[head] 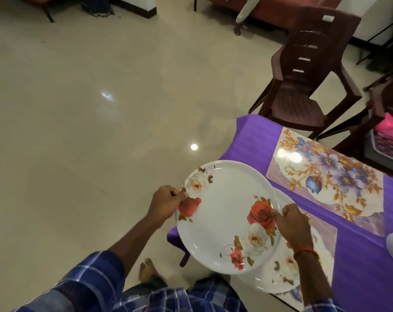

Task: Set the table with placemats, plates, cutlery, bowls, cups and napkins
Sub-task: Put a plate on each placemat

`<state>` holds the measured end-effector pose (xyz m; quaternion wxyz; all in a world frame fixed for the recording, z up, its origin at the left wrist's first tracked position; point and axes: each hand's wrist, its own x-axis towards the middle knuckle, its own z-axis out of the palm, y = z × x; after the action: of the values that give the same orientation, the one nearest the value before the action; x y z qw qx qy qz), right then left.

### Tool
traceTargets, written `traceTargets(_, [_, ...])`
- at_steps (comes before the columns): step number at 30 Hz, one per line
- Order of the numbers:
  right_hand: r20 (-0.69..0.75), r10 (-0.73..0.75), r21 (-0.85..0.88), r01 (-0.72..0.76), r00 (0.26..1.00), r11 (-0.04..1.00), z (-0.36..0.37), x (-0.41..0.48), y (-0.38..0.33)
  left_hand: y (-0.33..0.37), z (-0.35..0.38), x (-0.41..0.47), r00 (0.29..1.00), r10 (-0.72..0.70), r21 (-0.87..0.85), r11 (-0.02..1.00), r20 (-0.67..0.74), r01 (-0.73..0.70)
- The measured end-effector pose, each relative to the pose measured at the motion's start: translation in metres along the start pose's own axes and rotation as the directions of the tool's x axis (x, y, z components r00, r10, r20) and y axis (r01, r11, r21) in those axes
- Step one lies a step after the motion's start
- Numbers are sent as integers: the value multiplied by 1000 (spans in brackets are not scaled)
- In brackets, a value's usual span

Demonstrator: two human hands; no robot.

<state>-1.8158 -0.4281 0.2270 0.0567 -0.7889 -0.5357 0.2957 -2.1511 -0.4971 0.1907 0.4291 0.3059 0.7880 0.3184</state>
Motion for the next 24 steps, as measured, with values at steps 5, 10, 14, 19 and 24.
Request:
traceTargets(5, [15, -15, 119, 13, 1000, 993, 40, -31, -55, -15, -77, 23, 999, 51, 14, 999, 1, -51])
traceTargets(10, [0, -54, 176, 53, 999, 983, 55, -42, -88, -12, -120, 40, 997, 76, -25, 997, 9, -76])
traceTargets(14, [-39, -49, 190, 55, 998, 980, 56, -33, -109, -1, -134, 59, 997, 73, -68, 995, 36, -71])
traceTargets(19, [-96, -24, 251, 47, 995, 967, 60, -15, -137, 23, -149, 99, 994, 81, -97, 993, 79, -73])
traceTargets(24, [-103, 19, 302, 13, 994, 953, 77, 10, -170, 57, -160, 161, 986, 102, -33, 995, 131, -98])
